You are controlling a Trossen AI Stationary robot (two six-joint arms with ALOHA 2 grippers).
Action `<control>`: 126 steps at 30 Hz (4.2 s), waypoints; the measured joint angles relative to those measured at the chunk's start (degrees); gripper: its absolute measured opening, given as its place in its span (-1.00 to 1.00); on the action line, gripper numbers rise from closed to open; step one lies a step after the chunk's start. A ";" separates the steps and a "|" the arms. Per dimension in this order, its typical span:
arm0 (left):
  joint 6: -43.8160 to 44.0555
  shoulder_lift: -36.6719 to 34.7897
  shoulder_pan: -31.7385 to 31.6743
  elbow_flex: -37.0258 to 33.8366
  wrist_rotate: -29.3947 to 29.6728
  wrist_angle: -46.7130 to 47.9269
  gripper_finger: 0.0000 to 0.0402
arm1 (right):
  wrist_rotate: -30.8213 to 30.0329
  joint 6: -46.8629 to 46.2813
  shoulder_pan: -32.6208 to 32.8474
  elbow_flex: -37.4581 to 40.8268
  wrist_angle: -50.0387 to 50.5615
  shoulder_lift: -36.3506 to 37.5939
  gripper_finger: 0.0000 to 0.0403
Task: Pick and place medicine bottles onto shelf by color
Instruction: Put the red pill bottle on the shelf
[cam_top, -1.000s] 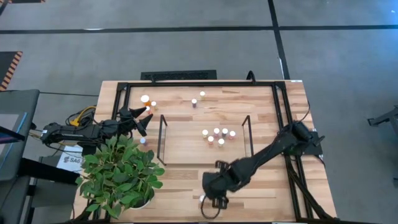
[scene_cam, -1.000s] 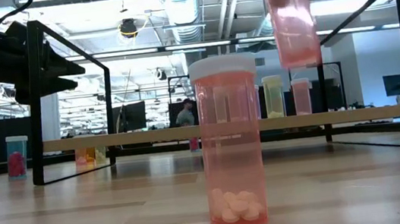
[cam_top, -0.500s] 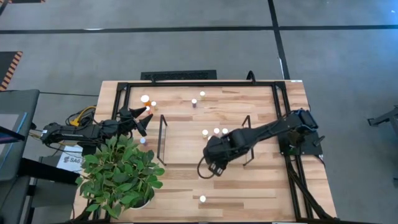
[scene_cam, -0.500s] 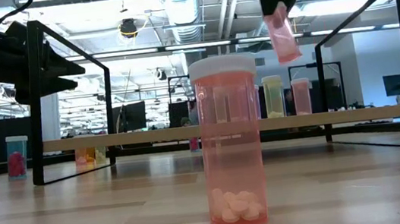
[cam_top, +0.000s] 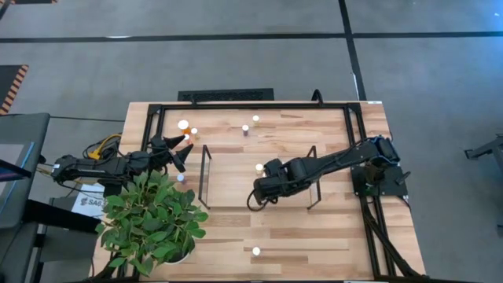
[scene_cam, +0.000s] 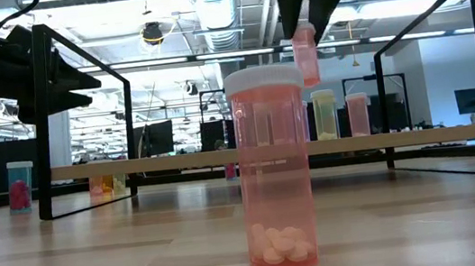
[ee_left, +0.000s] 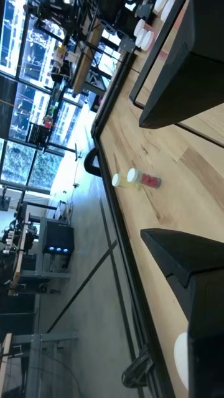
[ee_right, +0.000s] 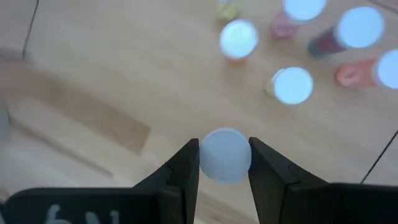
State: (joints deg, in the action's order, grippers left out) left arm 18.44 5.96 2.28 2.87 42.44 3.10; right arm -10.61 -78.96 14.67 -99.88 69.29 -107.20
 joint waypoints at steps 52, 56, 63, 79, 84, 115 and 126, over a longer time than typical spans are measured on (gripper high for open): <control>0.00 0.04 -0.02 0.00 0.02 0.02 0.32 | 0.15 -82.12 -2.53 0.24 20.20 -6.67 -0.31; 0.00 0.04 -0.02 -0.02 0.02 0.02 0.32 | 0.16 -83.64 -3.02 0.97 19.26 -6.63 -0.29; 0.00 0.04 -0.01 -0.02 0.02 0.01 0.32 | 0.10 -83.05 -4.78 0.94 18.50 -6.54 -0.27; 0.00 0.04 -0.01 -0.02 0.02 0.01 0.32 | 0.07 -81.47 -5.31 4.26 16.77 -6.54 -0.27; 0.00 0.04 0.00 0.00 0.02 0.02 0.32 | -0.50 -79.70 -5.40 4.26 15.88 -6.54 -0.27; -0.01 0.05 -0.01 -0.02 0.02 0.01 0.32 | -1.51 -75.49 -5.78 4.81 13.99 -6.48 -0.06; 0.00 0.05 -0.02 -0.02 0.01 0.02 0.32 | -1.53 -72.59 -6.24 -0.47 19.12 -6.36 0.21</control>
State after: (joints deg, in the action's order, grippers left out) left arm 18.44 6.01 2.26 2.85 42.44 3.11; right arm -12.14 -151.55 8.44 -100.35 88.41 -113.56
